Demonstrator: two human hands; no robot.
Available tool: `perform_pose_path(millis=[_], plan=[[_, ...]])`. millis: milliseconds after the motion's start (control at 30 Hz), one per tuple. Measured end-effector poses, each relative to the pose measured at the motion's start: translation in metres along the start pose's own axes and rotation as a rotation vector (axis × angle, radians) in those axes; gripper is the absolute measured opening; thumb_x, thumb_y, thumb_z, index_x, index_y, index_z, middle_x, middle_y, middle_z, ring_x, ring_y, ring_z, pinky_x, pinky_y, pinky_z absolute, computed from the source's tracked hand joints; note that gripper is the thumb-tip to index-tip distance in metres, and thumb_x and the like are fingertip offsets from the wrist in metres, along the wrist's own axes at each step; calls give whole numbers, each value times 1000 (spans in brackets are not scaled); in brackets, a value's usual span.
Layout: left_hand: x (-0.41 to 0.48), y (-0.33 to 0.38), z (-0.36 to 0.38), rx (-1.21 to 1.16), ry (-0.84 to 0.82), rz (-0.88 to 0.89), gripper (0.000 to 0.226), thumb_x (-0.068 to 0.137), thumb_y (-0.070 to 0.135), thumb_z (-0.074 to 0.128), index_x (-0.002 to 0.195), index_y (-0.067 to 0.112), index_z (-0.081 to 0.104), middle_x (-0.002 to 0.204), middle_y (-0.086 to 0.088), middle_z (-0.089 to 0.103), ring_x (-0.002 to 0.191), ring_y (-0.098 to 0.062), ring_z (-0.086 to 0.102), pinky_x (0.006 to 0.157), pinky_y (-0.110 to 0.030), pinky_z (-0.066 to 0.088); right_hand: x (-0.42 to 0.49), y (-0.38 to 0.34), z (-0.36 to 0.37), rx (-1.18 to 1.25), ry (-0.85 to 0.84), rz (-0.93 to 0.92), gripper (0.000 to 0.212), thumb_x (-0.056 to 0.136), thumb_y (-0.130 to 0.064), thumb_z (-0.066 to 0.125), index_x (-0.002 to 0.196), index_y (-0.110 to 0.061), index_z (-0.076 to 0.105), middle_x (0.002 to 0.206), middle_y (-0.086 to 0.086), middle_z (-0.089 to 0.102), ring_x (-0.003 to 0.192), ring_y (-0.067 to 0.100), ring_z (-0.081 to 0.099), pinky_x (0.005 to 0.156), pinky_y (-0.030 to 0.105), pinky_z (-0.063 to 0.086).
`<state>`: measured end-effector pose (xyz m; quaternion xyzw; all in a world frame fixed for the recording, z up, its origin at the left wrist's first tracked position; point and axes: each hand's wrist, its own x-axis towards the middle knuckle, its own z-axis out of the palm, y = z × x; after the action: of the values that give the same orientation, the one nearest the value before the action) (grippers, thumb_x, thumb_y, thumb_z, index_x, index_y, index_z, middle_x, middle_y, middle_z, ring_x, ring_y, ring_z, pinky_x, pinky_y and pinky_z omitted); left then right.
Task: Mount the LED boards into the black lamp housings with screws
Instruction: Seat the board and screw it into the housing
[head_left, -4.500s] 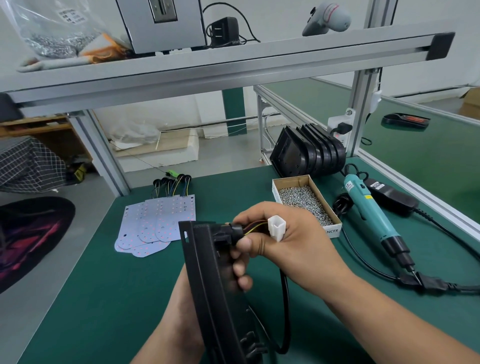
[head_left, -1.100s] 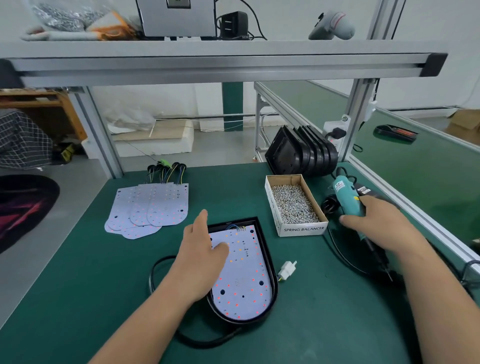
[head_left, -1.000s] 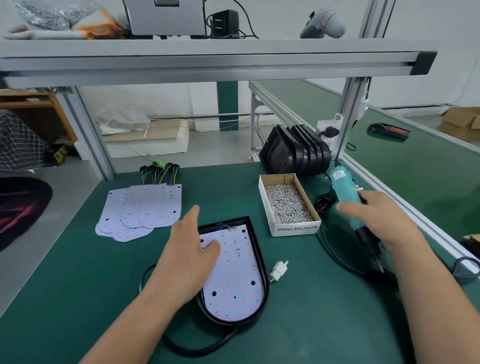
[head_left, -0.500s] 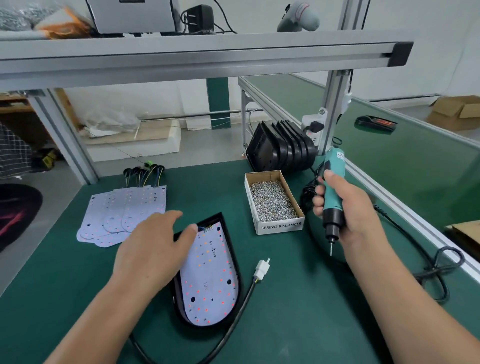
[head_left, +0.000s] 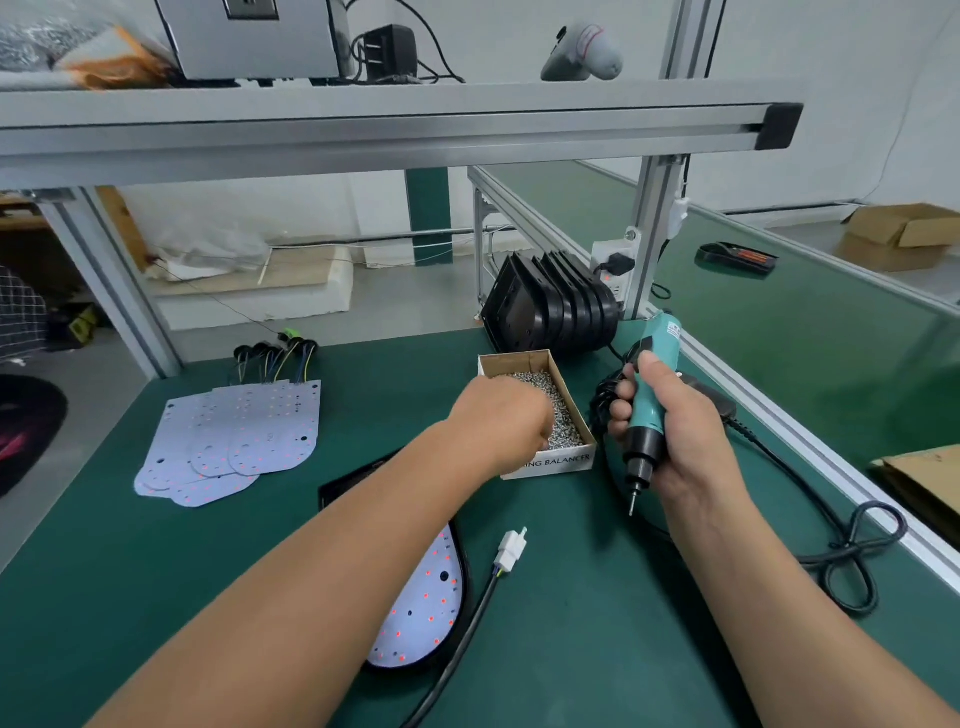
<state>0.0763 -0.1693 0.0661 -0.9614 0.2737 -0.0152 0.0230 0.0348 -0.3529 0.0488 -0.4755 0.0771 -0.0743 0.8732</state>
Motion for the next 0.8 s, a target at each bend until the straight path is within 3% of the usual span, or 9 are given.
perform_pose_path(millis=[167, 300, 467, 633, 800], plan=[[15, -7, 4, -80, -43, -7, 10, 92, 32, 71, 99, 33, 78, 101, 9, 76, 103, -20, 66, 88, -38, 54, 3, 1, 1, -1, 1, -3, 23, 103, -28, 66, 110, -8, 56, 77, 4, 61, 58, 15, 55, 48, 23, 48], [15, -7, 8, -100, -26, -12, 20, 92, 19, 63, 100, 29, 78, 104, 6, 76, 102, -23, 67, 84, -39, 56, 3, 3, 1, -15, -17, -1, 19, 102, -27, 66, 105, -10, 58, 77, 3, 61, 58, 14, 55, 48, 23, 48], [12, -11, 8, -223, 30, -65, 17, 90, 17, 67, 96, 26, 80, 96, 5, 77, 95, -21, 69, 80, -40, 60, 5, 3, 0, -23, -28, -17, 19, 102, -27, 67, 104, -10, 59, 77, 3, 61, 58, 15, 55, 48, 23, 48], [10, -18, 9, -401, 9, -121, 12, 91, 27, 78, 99, 35, 81, 103, 12, 77, 100, -12, 68, 80, -31, 53, 5, 5, -1, -28, -53, -40, 19, 99, -26, 69, 102, -10, 59, 76, 3, 61, 57, 14, 55, 48, 23, 48], [5, -22, 7, -486, 37, -153, 8, 87, 29, 84, 93, 34, 80, 94, 16, 72, 92, -10, 66, 72, -27, 49, 5, 7, -1, -48, -75, -55, 27, 90, -30, 74, 102, -10, 59, 77, 4, 61, 58, 15, 55, 48, 24, 48]])
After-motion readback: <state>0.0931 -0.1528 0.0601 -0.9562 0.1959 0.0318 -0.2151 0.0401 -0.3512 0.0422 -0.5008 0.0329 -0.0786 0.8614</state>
